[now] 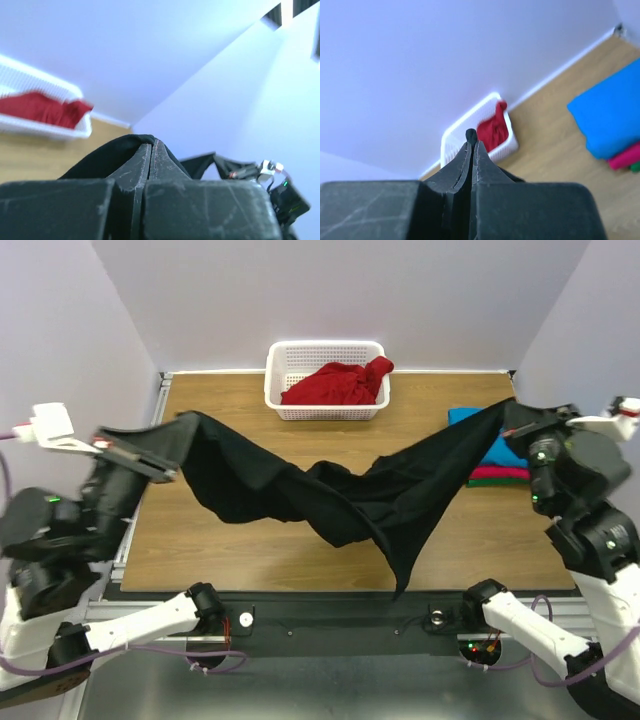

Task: Fold and stack the t-shirts
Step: Flatten the tshirt out

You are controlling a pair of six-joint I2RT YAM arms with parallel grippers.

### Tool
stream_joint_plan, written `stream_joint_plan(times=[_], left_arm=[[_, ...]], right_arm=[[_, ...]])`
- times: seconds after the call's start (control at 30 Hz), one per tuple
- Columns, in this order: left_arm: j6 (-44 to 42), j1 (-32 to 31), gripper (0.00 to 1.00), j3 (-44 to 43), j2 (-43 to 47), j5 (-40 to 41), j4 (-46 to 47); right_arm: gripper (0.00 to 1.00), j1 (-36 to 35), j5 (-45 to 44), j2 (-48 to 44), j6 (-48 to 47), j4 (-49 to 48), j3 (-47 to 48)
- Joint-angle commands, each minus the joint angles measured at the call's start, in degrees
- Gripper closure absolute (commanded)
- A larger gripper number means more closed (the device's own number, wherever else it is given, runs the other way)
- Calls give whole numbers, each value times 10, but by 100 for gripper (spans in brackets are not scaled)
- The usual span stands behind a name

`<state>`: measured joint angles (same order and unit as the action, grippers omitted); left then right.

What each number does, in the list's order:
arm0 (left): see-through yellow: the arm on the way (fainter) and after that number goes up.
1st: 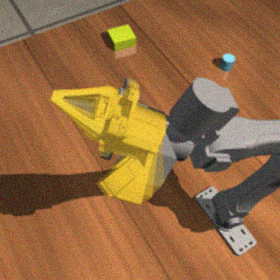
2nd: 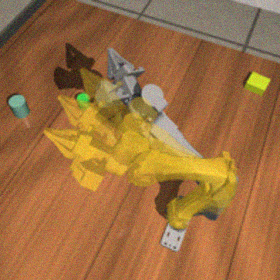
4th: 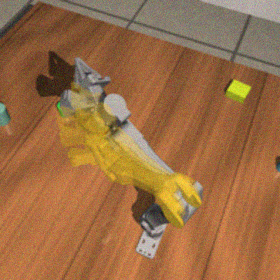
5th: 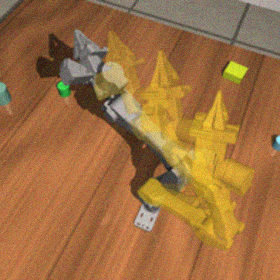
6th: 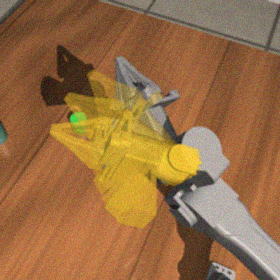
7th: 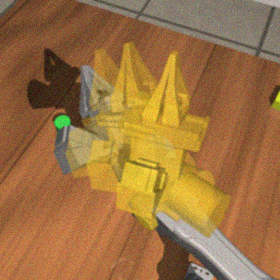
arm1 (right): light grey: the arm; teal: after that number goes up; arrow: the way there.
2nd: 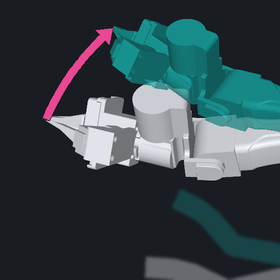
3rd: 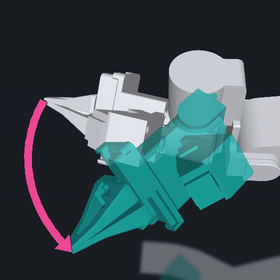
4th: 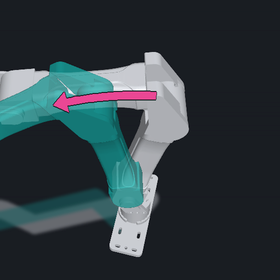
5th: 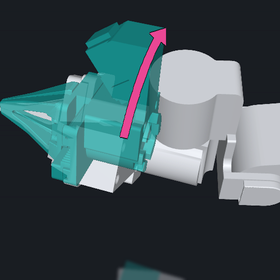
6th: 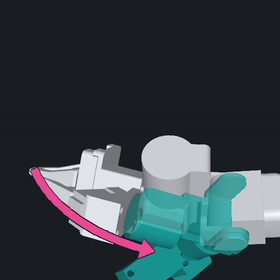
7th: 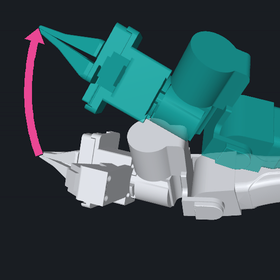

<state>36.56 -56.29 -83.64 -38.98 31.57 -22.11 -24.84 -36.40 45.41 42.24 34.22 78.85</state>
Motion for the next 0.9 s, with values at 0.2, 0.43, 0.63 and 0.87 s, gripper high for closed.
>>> stream_joint_plan(times=[0.2, 0.43, 0.63, 0.87], left_arm=[[-68, -3, 100, -74, 14, 44, 20], [25, -3, 100, 109, 1, 157, 7], [236, 12, 100, 312, -6, 229, -77], [270, 62, 100, 486, 41, 148, -8]], right_arm=[[100, 0, -61, -5, -89, 36, 134], [100, 0, -75, 56, -64, 38, 40], [100, 0, -133, 232, -65, 20, 12], [100, 78, -3, 454, -102, -38, 87]])
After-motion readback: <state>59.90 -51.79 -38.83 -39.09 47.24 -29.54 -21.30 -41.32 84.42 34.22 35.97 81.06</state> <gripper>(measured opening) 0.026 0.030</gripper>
